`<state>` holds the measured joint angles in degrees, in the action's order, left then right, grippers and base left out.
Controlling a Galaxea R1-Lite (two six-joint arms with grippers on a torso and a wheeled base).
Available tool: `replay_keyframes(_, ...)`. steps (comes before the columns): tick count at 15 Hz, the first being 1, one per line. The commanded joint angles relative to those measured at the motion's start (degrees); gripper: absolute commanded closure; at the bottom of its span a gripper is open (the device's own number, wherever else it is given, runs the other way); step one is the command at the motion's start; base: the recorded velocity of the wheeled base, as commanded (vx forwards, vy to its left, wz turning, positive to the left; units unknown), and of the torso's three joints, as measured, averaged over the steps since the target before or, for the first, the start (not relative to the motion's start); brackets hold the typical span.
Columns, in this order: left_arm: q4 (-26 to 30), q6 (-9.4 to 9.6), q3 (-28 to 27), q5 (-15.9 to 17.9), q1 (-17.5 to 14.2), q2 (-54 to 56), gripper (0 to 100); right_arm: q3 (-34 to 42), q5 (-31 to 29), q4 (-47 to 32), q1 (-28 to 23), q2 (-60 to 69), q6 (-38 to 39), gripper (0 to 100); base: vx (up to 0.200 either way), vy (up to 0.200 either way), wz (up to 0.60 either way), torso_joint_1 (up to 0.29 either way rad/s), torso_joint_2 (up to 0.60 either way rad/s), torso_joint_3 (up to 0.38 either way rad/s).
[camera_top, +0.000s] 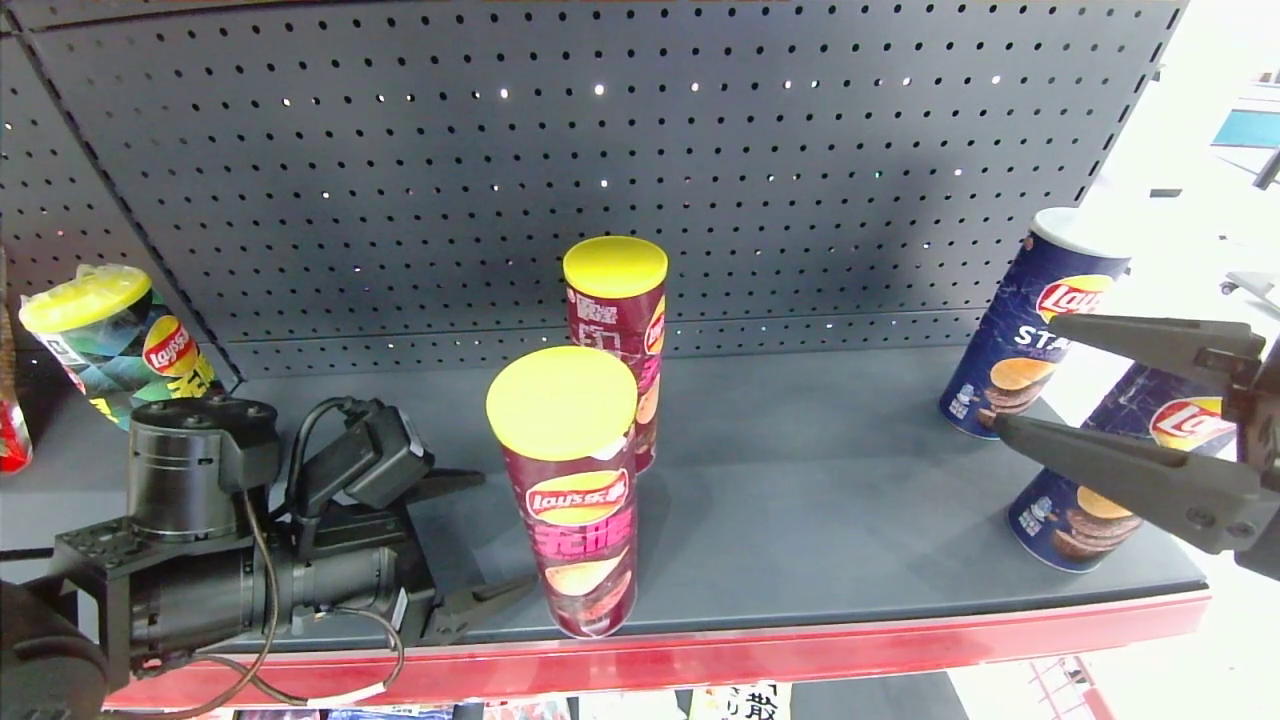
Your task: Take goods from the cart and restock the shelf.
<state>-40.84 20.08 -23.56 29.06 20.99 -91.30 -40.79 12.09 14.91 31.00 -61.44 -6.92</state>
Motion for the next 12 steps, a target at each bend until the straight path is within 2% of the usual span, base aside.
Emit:
replay_keyframes(1, -0.03, -0.04, 0.01, 0.03, 0.19, -0.02, 0, -0.34, 0.04, 0.03, 0.02, -0.52, -0.02, 0, 0.000, 0.000, 0.00, 0.000, 0.00, 0.000)
replay_keyframes(6, -0.12, -0.39, 0.27, -0.59, -0.34, 0.15, 0, -0.17, 0.04, -0.14, 0.11, -0.43, -0.02, 0, 0.000, 0.000, 0.00, 0.000, 0.00, 0.000)
replay_keyframes(9, -0.03, -1.18, 1.50, -1.38, -5.26, 5.95, 0, 3.88, 0.21, -0.32, 0.38, 1.50, -0.28, 0, 0.000, 0.000, 0.00, 0.000, 0.00, 0.000)
replay_keyframes(10, -0.03, -3.03, 2.56, -3.05, -6.23, 9.56, 0, 6.51, 0.12, 0.03, 0.38, 3.17, -0.37, 0, 0.000, 0.000, 0.00, 0.000, 0.00, 0.000)
replay_keyframes(11, -0.03, -3.73, 2.82, -3.84, -6.40, 10.79, 0, 7.22, 0.04, 0.12, 0.38, 3.70, -0.46, 0, 0.000, 0.000, 0.00, 0.000, 0.00, 0.000)
replay_keyframes(12, 0.67, -10.59, 3.53, -10.52, -6.31, 18.17, 0, 10.99, -0.84, -0.32, -0.06, 8.97, -0.55, 0, 0.000, 0.000, 0.00, 0.000, 0.00, 0.000)
